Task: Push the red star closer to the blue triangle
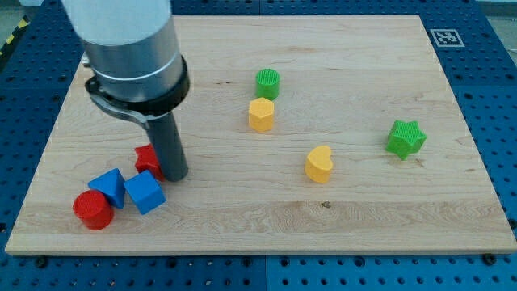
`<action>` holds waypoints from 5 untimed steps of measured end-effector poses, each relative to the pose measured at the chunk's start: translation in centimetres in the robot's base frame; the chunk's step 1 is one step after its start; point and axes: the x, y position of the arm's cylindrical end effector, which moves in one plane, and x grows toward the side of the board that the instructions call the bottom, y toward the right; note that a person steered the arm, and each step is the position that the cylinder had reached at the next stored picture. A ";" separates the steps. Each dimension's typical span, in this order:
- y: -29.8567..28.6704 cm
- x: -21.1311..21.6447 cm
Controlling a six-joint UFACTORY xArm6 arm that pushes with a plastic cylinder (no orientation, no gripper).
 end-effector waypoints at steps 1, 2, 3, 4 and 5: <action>0.8 -0.9; 1.0 -3.8; -0.1 -4.2; -1.7 -2.8; -3.2 -2.0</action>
